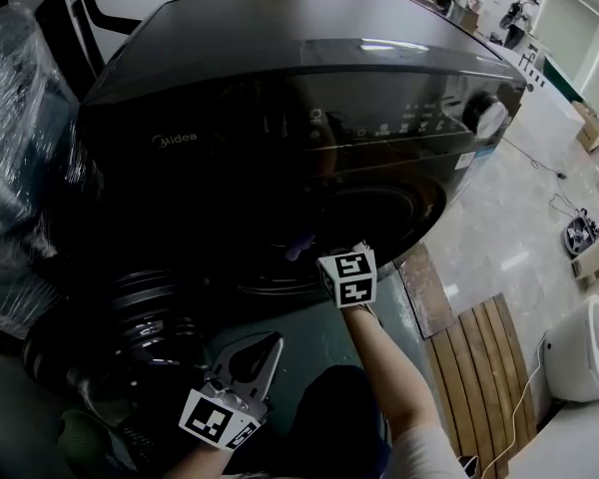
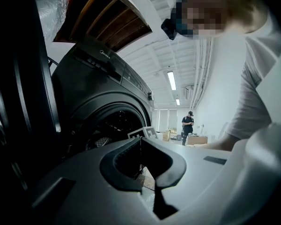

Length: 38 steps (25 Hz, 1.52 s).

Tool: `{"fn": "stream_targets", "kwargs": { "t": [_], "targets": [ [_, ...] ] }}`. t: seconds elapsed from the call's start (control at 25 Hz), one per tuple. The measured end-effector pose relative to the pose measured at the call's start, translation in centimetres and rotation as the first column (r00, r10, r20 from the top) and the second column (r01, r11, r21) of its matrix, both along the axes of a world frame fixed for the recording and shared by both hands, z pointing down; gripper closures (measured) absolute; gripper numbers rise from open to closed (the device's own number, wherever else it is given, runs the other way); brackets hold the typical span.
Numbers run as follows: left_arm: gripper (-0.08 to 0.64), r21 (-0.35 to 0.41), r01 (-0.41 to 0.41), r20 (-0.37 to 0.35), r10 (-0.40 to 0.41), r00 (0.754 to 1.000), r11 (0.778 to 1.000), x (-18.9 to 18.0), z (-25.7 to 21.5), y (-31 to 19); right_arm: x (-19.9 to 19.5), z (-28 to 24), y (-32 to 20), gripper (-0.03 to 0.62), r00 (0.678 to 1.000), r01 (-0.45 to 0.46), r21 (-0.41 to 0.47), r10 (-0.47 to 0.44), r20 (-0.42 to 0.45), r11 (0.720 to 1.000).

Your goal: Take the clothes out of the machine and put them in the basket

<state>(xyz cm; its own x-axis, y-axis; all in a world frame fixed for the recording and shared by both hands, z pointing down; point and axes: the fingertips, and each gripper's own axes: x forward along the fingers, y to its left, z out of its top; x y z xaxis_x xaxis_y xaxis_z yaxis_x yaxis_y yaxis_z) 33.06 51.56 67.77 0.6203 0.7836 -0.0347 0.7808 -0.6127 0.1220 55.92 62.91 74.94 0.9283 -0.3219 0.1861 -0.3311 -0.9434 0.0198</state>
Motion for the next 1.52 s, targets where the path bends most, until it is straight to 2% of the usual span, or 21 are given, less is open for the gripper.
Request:
{"fn": "stream_targets", "kwargs": {
  "t": [0.28, 0.48, 0.72, 1.08, 1.28, 1.52],
  "targets": [
    [0.537, -0.015, -0.024, -0.020, 0.023, 1.000, 1.000, -1.0, -1.1, -0.4, -5.1, -4.6, 0.8, 0.580, 0.995, -0.009, 0.066, 0.015, -0.095, 0.998],
    [0.537, -0.027, -0.026, -0.039, 0.025, 0.999, 0.999, -1.3, -2.1, -1.3, -9.2, -7.5, 1.8, 0.580, 0.983, -0.035, 0.054, 0.044, -0.177, 0.998],
    [0.537, -0.033, -0.013, -0.055, 0.012, 0.998, 0.999, -1.7, -3.1, -2.7, -14.4, -9.5, 1.8, 0.579, 0.973, -0.045, 0.079, 0.062, -0.222, 0.996],
    [0.538, -0.025, -0.024, -0.058, 0.023, 0.998, 0.999, -1.9, -3.7, -3.4, -19.6, -14.3, 1.8, 0.579, 0.940, -0.059, 0.139, 0.102, -0.327, 0.989],
    [0.538, -0.016, -0.054, -0.014, 0.054, 0.998, 0.998, -2.2, -5.6, -2.9, -21.8, -17.0, 1.8, 0.580, 0.936, -0.084, 0.128, 0.123, -0.330, 0.988],
    [0.538, 0.005, -0.083, 0.041, 0.082, 0.996, 0.997, -2.8, -12.6, -3.1, -24.8, -22.3, 0.6, 0.578, 0.956, -0.080, 0.101, 0.105, -0.272, 0.992]
  ]
}}
